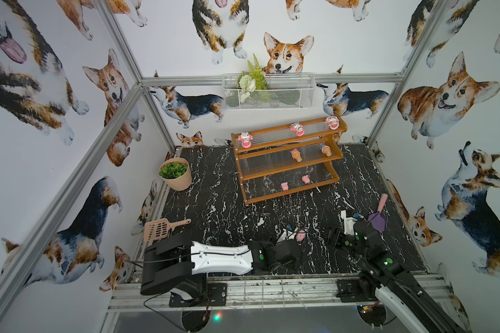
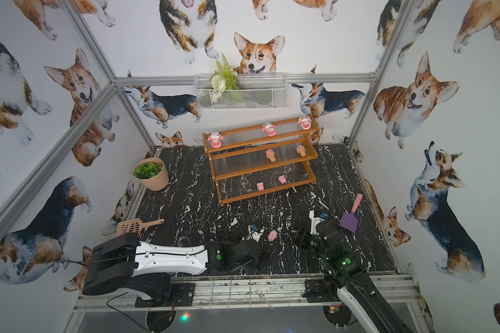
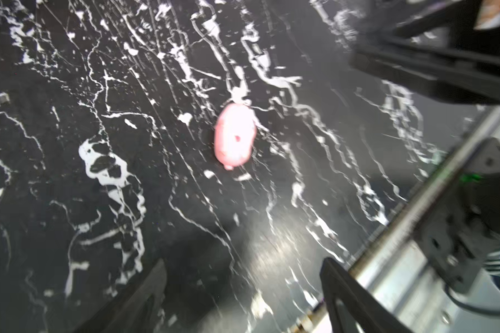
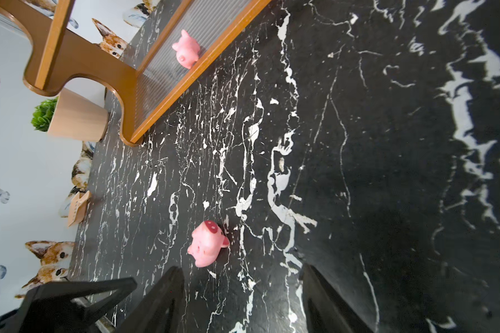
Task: Organize plastic toys on shelves
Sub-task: Pick up the plastic toy at the center of the board.
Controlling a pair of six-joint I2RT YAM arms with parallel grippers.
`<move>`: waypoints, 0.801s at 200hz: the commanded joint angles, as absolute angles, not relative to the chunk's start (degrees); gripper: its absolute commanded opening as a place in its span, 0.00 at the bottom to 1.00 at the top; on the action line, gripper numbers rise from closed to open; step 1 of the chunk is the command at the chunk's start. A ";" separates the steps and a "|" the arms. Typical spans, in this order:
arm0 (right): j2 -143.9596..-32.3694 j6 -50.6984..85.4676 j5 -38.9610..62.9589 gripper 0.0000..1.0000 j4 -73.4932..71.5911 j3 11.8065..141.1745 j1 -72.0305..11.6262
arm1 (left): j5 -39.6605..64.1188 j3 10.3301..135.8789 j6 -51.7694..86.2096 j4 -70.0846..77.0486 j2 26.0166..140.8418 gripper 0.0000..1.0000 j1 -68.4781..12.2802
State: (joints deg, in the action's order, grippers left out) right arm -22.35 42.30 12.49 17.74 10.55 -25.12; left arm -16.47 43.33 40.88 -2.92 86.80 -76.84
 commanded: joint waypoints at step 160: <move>-17.97 41.81 15.94 0.69 14.62 7.91 -22.53 | -7.51 61.10 31.49 -5.87 107.77 0.32 -69.17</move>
